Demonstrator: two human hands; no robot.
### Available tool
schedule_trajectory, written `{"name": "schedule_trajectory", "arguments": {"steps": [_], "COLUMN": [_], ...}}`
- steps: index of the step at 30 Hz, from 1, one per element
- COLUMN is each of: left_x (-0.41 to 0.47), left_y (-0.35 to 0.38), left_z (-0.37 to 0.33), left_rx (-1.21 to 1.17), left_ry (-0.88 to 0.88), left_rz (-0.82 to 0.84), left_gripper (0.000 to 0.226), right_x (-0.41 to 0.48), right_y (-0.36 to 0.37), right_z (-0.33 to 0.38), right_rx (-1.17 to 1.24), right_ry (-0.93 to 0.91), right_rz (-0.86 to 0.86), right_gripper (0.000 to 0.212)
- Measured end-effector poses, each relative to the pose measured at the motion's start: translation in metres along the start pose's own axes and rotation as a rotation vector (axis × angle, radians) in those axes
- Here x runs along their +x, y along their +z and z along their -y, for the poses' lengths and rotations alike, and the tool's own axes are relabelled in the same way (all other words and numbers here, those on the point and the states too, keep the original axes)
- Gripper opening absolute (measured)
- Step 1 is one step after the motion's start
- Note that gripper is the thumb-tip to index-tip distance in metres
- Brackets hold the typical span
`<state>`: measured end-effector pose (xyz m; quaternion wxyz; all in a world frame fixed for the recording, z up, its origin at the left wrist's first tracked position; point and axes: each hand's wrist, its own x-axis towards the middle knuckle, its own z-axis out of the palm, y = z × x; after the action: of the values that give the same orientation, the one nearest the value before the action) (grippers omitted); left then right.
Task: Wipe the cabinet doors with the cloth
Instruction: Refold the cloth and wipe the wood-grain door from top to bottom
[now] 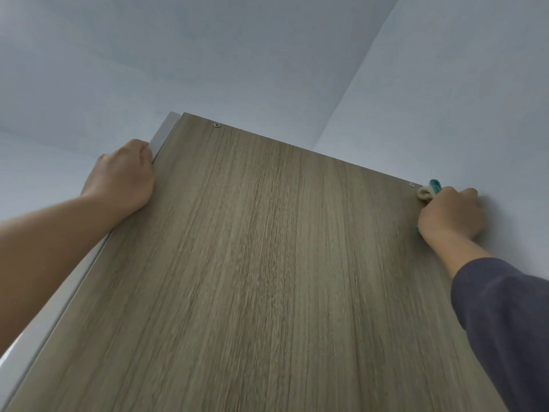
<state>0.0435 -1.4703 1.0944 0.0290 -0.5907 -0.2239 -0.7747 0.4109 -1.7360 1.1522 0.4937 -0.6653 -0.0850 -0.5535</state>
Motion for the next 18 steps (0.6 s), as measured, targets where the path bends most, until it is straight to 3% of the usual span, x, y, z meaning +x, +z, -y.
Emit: {"name": "schedule_trajectory", "arguments": {"steps": [6, 10, 18], "left_x": [0.001, -0.001, 0.002], "left_y": [0.0, 0.001, -0.004], "left_z": [-0.001, -0.004, 0.0], "left_rx": [-0.065, -0.127, -0.198], "left_ry": [-0.004, -0.048, -0.054], "left_rz": [0.012, 0.048, 0.132], "left_gripper": [0.033, 0.03, 0.027], "right_x": [-0.026, -0.06, -0.173], "right_y": [-0.013, -0.015, -0.041], "right_z": [0.022, 0.079, 0.26], "right_rx": [0.149, 0.269, 0.636], "right_ry": [-0.007, -0.224, -0.652], "right_rz": [0.044, 0.005, 0.077], "right_gripper": [0.031, 0.029, 0.028]}}
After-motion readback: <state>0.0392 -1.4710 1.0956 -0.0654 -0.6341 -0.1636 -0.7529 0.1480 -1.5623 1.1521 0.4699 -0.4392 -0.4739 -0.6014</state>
